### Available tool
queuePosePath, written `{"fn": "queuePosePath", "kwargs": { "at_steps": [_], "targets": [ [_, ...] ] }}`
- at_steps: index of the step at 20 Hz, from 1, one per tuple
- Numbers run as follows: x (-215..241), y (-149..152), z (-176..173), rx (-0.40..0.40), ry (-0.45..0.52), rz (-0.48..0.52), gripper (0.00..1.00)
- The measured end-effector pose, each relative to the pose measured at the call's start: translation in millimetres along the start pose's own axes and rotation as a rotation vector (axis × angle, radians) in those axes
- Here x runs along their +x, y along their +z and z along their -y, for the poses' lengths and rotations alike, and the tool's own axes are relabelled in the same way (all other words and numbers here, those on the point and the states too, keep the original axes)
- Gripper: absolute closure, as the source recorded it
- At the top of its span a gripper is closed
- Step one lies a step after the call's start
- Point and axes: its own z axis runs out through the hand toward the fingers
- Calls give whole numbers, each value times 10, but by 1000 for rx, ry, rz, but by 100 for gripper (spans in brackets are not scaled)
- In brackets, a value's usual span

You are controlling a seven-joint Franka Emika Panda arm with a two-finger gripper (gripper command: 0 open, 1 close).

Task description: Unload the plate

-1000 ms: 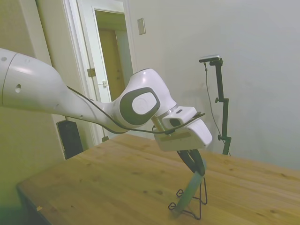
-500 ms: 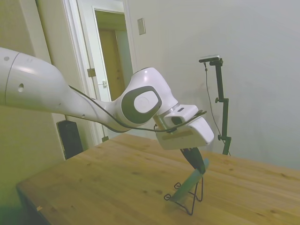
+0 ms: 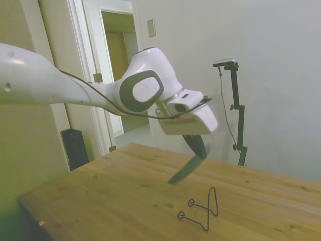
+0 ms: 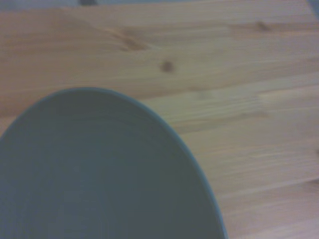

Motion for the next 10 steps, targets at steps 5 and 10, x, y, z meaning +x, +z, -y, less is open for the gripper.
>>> {"fn": "queuePosePath", "kwargs": {
  "at_steps": [5,10],
  "targets": [
    [-404,293,433,173,35,226,100],
    [-573,1071,455,193,23,439,100]
  ]
}}
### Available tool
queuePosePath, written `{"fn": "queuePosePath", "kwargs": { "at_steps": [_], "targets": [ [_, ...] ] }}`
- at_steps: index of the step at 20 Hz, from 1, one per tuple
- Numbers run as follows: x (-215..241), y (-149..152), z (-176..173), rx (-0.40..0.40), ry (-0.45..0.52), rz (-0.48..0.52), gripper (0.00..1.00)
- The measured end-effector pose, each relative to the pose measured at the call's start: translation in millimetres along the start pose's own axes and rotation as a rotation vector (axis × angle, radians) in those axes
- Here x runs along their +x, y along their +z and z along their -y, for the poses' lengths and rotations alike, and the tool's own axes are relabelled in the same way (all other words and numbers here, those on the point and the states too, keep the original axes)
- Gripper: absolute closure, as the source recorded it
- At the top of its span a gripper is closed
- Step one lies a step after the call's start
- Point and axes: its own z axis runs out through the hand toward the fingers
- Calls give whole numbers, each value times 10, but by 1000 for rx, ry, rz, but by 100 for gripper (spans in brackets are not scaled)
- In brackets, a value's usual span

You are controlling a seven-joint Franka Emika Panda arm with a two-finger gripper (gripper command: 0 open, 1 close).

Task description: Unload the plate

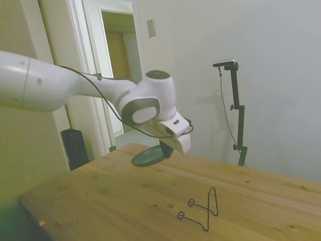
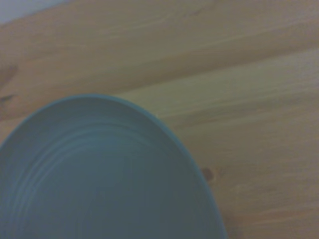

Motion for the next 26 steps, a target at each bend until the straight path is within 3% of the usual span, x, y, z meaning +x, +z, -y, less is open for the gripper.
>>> {"fn": "queuePosePath", "kwargs": {
  "at_steps": [3,6,7,19,23,26],
  "targets": [
    [262,466,-148,-45,17,43,100],
    [414,727,-196,-71,24,56,100],
    [432,762,-198,-75,23,56,0],
    [480,690,-217,-120,-25,13,0],
    [392,408,-151,-118,-56,-20,0],
    [166,-9,-88,-154,-84,-45,0]
  ]
}}
